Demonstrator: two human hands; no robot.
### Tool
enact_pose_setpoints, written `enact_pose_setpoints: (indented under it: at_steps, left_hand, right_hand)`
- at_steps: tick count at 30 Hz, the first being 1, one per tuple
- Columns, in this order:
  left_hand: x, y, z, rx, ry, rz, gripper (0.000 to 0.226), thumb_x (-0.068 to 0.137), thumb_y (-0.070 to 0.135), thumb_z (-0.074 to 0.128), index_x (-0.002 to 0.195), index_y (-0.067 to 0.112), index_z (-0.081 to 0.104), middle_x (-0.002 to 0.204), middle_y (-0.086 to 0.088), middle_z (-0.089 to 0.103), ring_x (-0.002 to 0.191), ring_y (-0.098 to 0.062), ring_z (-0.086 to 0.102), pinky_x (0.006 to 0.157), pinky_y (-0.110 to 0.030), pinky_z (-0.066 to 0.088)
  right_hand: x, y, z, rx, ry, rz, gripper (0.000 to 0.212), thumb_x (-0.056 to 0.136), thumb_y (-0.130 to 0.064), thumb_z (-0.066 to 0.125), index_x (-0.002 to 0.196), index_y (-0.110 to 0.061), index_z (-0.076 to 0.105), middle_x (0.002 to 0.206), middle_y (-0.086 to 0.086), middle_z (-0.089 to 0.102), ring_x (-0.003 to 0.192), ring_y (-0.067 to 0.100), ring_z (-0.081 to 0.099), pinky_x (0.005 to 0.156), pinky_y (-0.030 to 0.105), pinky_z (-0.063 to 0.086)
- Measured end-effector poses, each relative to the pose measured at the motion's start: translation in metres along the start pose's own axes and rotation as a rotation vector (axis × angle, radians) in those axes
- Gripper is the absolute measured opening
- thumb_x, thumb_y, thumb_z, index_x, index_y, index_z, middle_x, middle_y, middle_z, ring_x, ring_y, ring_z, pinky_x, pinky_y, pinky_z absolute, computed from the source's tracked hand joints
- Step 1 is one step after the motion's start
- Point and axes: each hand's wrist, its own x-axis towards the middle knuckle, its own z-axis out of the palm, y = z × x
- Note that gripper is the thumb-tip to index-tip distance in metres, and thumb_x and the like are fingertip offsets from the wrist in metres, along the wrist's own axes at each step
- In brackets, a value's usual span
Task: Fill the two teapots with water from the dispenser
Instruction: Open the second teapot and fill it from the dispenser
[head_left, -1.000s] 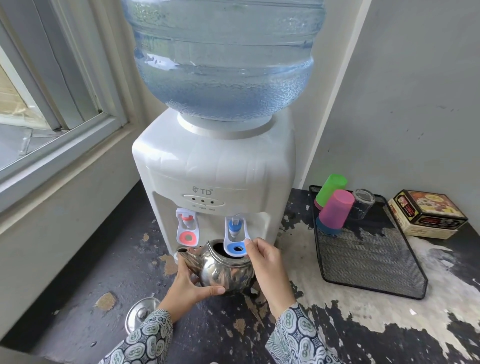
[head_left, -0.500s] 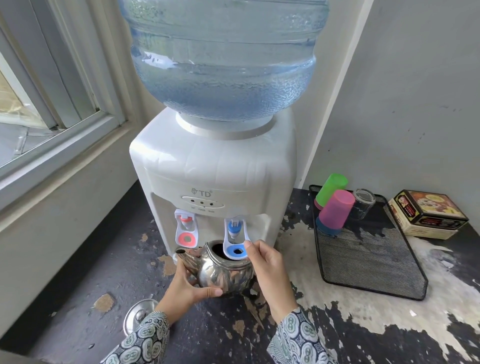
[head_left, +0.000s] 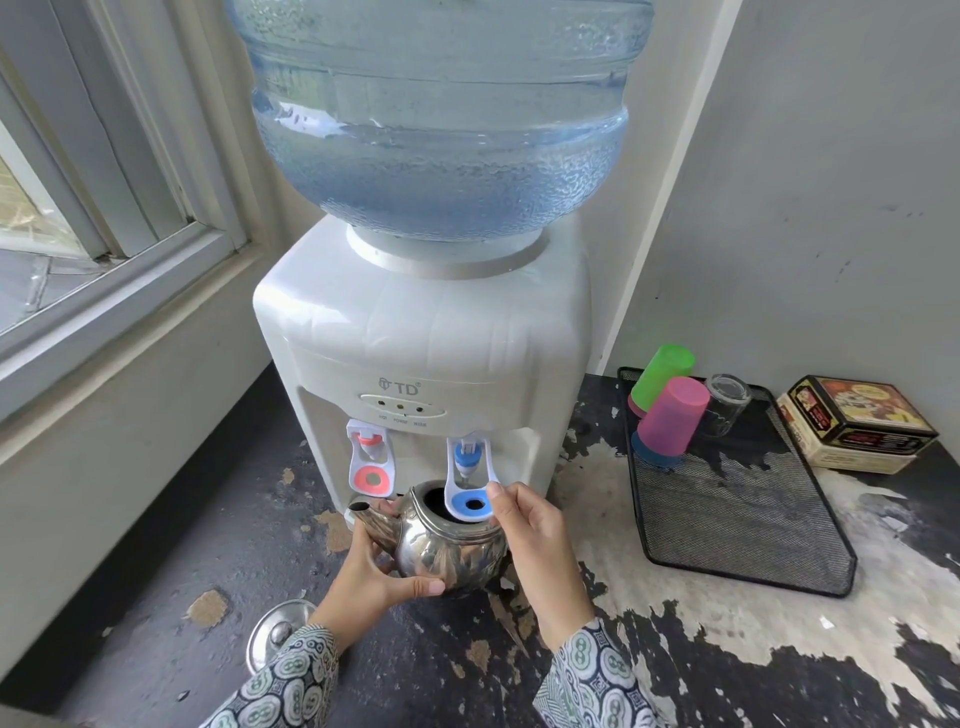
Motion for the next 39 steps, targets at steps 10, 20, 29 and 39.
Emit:
enact_pose_setpoints:
  at_steps: [10,20,29,39]
  left_hand:
    - [0.001,-0.001,0.0,-0.002,0.0,-0.025,0.131,0.006,0.049,0.09,0.122,0.023,0.033,0.111,0.014,0.052,0.094,0.004,0.054,0.067,-0.007,0.048]
    - [0.003,-0.005,0.001,-0.02,0.004,-0.02,0.125,0.009,0.045,0.092,0.119,0.024,0.035,0.114,0.01,0.054,0.095,0.0,0.057,0.066,-0.007,0.049]
    - [0.003,-0.005,0.001,-0.01,-0.014,-0.036,0.113,0.012,0.045,0.092,0.111,0.035,0.038,0.115,0.011,0.055,0.096,0.003,0.058,0.069,-0.011,0.049]
    - [0.003,-0.004,0.0,0.003,-0.018,-0.022,0.125,0.012,0.047,0.091,0.121,0.028,0.033,0.118,0.015,0.05,0.103,0.002,0.05,0.077,-0.013,0.043]
  right_hand:
    - [0.0,0.001,-0.001,0.027,-0.005,-0.005,0.034,0.078,-0.046,0.051,0.055,-0.023,0.042,0.048,-0.014,0.037,0.054,0.003,0.034,0.053,0.013,0.032]
    - [-0.001,0.004,-0.001,0.034,0.011,-0.031,0.034,0.081,-0.042,0.052,0.063,-0.014,0.047,0.056,-0.006,0.037,0.056,0.005,0.036,0.053,0.013,0.034]
    - [0.001,0.01,0.0,0.031,0.015,-0.059,0.032,0.089,-0.027,0.054,0.07,-0.001,0.049,0.055,-0.008,0.038,0.054,0.005,0.036,0.052,0.015,0.033]
    - [0.001,0.014,0.001,0.021,0.029,-0.085,0.026,0.09,-0.023,0.053,0.067,-0.012,0.047,0.055,-0.009,0.038,0.055,0.005,0.036,0.054,0.018,0.033]
